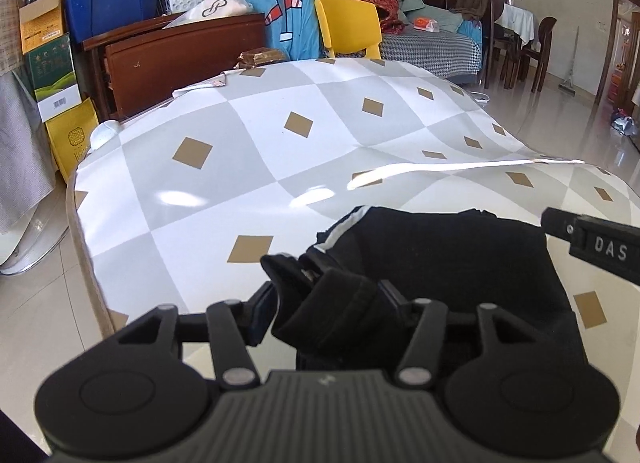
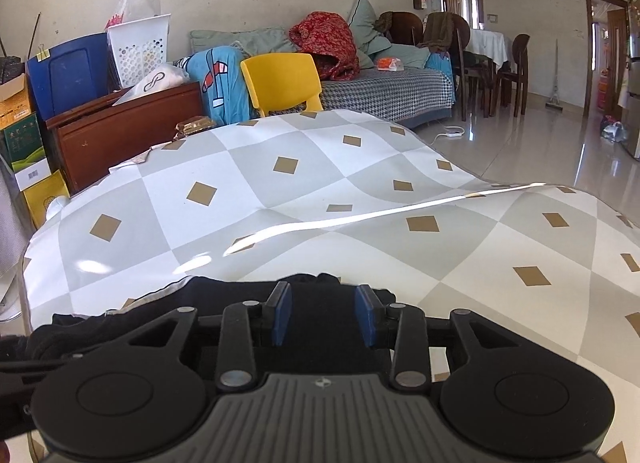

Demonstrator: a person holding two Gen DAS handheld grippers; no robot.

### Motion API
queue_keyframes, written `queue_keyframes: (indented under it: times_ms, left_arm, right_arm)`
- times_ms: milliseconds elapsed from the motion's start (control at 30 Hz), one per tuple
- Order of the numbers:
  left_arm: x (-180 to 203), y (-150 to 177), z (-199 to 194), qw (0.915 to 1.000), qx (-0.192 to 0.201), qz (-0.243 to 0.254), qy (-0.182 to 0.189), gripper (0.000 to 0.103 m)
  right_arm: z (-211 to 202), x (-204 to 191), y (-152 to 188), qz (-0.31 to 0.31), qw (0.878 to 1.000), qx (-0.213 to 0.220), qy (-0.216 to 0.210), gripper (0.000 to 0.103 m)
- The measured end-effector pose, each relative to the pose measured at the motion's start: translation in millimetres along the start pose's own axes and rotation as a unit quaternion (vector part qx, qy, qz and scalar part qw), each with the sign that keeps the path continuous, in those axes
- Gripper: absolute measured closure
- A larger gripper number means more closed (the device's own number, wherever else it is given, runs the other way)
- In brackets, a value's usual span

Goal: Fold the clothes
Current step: 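Carry the stack and lower it onto the mat with both tools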

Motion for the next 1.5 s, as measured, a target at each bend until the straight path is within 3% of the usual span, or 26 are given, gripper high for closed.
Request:
queue_keyframes:
  times_ms: [100, 233, 567, 733, 1067, 1500]
  left_arm:
    - [-8.5, -8.2, -10.1, 0.9993, 0.027, -0.008, -0.026, 0.038]
    - [-17.8, -19.4, -26.4, 0.9970, 0.063, -0.027, -0.037, 0.031]
    - [30.0, 15.1, -12.4, 0.9973, -0.001, 0.053, 0.052, 0.029]
    - [41.9, 39.1, 5.4, 0.9949, -0.050, 0.058, 0.066, 0.029]
    - [38.9, 51.9, 25.3, 0.9952, -0.070, 0.045, 0.052, 0.028]
    - [18.1, 31.9, 51.5, 0.9968, -0.076, -0.009, 0.023, 0.028]
  right_arm:
    - [-6.1, 4.9, 8.6, -0.005, 1.000, -0.011, -0.004, 0.069]
    - [-14.4, 6.4, 24.3, -0.004, 0.999, -0.029, -0.017, 0.068]
    - [-30.4, 5.2, 74.5, -0.004, 0.996, -0.084, -0.029, 0.068]
    - [-23.7, 3.2, 91.3, -0.010, 0.994, -0.108, -0.023, 0.068]
    - [-4.5, -7.7, 86.9, -0.032, 0.993, -0.108, -0.023, 0.067]
    - [35.6, -27.0, 64.3, -0.034, 0.993, -0.104, -0.032, 0.067]
Point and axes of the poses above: each gripper's, at about its wrist camera, not at the fingertips, and z roughly the way its jaws point, x to its right, y to its underside, the point moved 8 cm from there along z, roughly the way its jaws point, and after that the axes turned 1 degree about -z, right-handed, at the moved point
